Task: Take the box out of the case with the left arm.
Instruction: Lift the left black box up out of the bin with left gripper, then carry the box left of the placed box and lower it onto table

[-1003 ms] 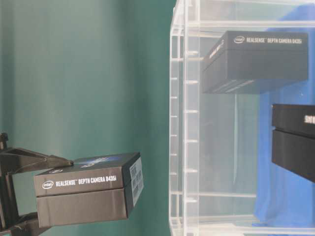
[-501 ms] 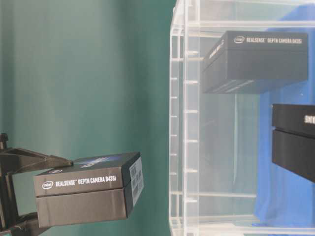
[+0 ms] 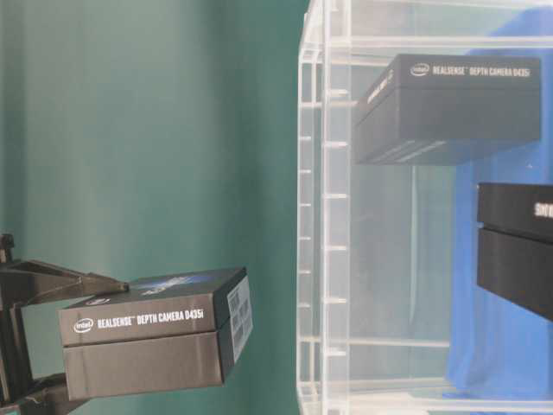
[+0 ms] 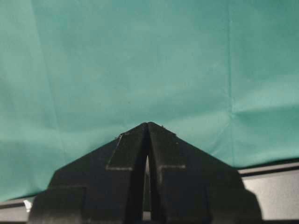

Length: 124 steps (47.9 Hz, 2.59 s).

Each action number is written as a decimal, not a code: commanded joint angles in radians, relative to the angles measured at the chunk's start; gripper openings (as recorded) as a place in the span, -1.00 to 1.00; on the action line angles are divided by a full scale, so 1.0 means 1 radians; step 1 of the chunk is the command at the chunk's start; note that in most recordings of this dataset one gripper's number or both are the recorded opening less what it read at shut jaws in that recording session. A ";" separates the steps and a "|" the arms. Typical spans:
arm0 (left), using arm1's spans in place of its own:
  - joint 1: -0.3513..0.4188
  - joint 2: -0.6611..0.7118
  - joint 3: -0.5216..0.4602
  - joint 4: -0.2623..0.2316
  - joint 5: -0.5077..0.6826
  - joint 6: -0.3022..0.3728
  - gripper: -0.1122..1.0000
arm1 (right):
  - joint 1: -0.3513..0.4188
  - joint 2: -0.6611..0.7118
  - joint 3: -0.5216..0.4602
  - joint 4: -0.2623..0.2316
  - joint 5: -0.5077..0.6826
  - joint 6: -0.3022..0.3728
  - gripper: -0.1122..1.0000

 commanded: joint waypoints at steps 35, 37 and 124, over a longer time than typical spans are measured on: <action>-0.008 -0.029 -0.015 0.006 -0.003 0.000 0.28 | 0.000 -0.002 -0.009 0.002 -0.002 0.003 -0.77; -0.008 -0.029 -0.015 0.006 -0.003 -0.002 0.28 | 0.000 -0.002 -0.011 0.000 0.000 0.003 -0.77; -0.468 -0.055 0.035 0.006 -0.002 -0.514 0.28 | 0.000 0.000 -0.011 0.000 -0.006 -0.003 -0.77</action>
